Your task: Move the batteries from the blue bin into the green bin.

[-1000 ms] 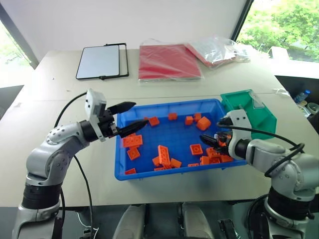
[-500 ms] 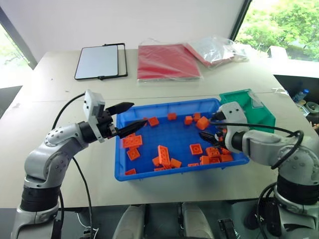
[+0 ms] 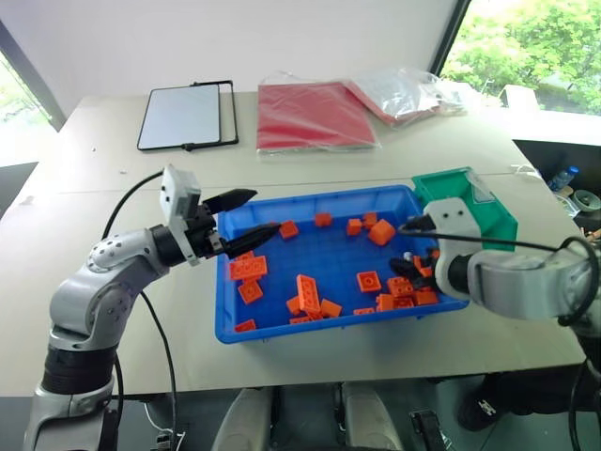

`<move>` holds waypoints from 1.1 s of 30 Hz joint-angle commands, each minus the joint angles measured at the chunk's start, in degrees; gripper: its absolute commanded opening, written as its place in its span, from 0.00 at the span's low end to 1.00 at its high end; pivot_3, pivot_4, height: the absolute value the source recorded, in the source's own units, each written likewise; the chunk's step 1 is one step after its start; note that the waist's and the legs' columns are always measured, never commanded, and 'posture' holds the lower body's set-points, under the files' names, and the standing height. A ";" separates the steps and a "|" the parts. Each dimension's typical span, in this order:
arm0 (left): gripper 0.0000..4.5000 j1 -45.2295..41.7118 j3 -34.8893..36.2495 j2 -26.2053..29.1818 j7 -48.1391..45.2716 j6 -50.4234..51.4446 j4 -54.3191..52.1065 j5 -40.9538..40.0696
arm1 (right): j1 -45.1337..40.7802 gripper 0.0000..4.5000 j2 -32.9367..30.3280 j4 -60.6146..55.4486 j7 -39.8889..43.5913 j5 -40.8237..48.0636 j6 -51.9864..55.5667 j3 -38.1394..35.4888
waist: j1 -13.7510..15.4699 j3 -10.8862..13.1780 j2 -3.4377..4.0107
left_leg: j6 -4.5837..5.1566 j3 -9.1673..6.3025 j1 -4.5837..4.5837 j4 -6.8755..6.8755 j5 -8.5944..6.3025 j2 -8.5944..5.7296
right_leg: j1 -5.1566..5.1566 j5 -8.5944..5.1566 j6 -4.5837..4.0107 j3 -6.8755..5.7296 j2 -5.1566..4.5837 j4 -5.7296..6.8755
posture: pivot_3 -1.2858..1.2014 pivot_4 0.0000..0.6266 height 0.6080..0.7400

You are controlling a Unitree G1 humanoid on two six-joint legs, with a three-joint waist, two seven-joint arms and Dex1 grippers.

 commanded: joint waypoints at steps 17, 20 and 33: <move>1.00 0.40 1.92 0.81 0.64 -0.74 -2.53 -0.45 | -5.40 0.89 4.44 10.13 -1.47 1.21 -2.30 9.88 | 0.74 -0.03 -0.05 | 0.00 -0.05 0.00 0.01 0.00 0.01 | 0.06 0.00 -0.02 0.01 0.02 -0.13 | 0.52 0.24 0.93; 1.00 0.53 2.11 0.92 0.87 -0.81 -2.62 -0.52 | -5.66 0.89 4.34 12.37 -1.10 1.21 -1.75 10.19 | 0.79 -0.03 -0.06 | 0.03 -0.08 -0.01 -0.03 -0.02 0.01 | 0.06 0.00 -0.02 -0.01 0.02 -0.20 | 0.52 0.24 0.93; 1.00 -0.19 1.72 0.91 0.49 -1.56 -1.69 -0.05 | -8.99 0.89 9.19 14.43 -0.22 1.21 -4.60 6.94 | 0.35 -0.16 -0.26 | 0.05 -0.05 0.02 0.01 -0.03 0.04 | 0.16 0.09 -0.06 0.01 0.05 -0.34 | 0.52 0.24 0.93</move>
